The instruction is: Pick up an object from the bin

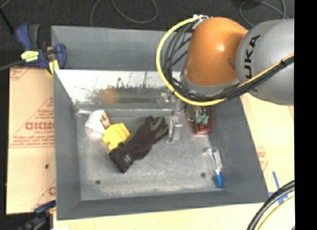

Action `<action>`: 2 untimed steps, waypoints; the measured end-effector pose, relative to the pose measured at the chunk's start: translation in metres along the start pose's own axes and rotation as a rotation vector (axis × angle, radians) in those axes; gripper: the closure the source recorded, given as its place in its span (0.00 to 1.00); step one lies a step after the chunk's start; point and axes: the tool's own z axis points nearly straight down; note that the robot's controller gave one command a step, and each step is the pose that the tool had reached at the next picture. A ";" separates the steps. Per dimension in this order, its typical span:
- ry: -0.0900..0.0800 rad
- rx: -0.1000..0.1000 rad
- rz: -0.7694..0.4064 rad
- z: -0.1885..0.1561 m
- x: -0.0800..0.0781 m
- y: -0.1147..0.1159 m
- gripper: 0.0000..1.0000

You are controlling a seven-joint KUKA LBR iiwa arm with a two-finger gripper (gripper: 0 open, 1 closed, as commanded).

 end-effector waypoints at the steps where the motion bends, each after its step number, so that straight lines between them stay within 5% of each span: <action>1: 0.003 -0.002 -0.009 0.065 0.004 0.001 0.00; 2: 0.005 0.000 0.130 0.097 0.000 0.020 0.00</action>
Offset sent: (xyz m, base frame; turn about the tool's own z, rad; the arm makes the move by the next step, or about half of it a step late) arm 0.0079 0.0465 -0.1063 0.2282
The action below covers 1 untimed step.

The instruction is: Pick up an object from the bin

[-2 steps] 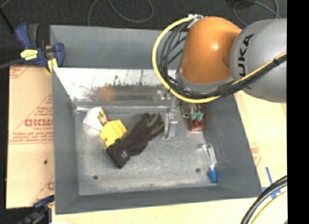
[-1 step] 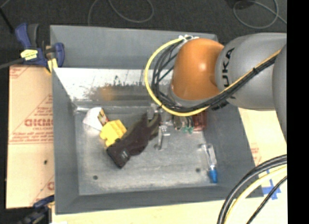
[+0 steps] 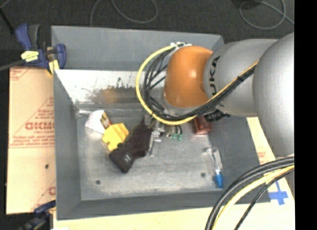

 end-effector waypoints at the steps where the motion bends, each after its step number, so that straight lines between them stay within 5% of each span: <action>1: -0.004 0.000 0.040 0.014 0.000 0.026 0.00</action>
Offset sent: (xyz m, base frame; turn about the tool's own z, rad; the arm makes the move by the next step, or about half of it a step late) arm -0.0017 0.0446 -0.0608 -0.4041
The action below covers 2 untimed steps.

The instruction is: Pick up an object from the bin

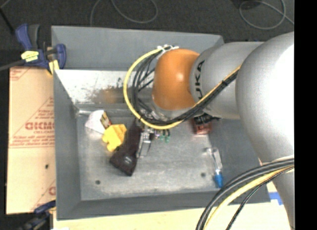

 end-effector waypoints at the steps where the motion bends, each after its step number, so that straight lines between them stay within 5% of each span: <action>1: -0.007 -0.003 -0.442 0.042 0.004 0.019 1.00; 2: -0.007 -0.004 -0.441 0.042 0.004 0.019 1.00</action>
Offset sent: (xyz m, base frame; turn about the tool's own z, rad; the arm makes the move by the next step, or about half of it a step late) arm 0.0000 0.0000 0.0000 0.0000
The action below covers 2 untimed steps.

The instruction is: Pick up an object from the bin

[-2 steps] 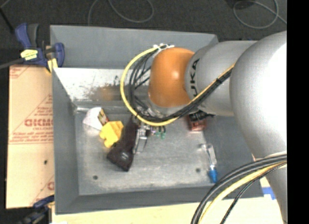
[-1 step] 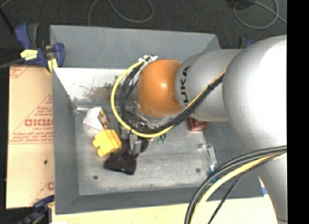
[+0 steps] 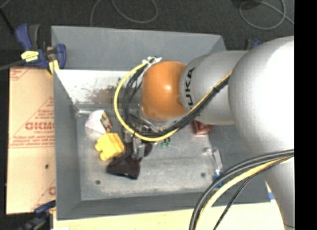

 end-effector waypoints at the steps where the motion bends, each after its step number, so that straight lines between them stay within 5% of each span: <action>1: -0.003 0.001 -0.053 -0.098 0.007 -0.015 1.00; 2: -0.003 0.000 -0.052 -0.098 0.007 -0.015 1.00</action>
Offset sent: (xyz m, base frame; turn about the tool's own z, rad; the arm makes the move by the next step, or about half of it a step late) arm 0.0000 0.0000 0.0000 0.0000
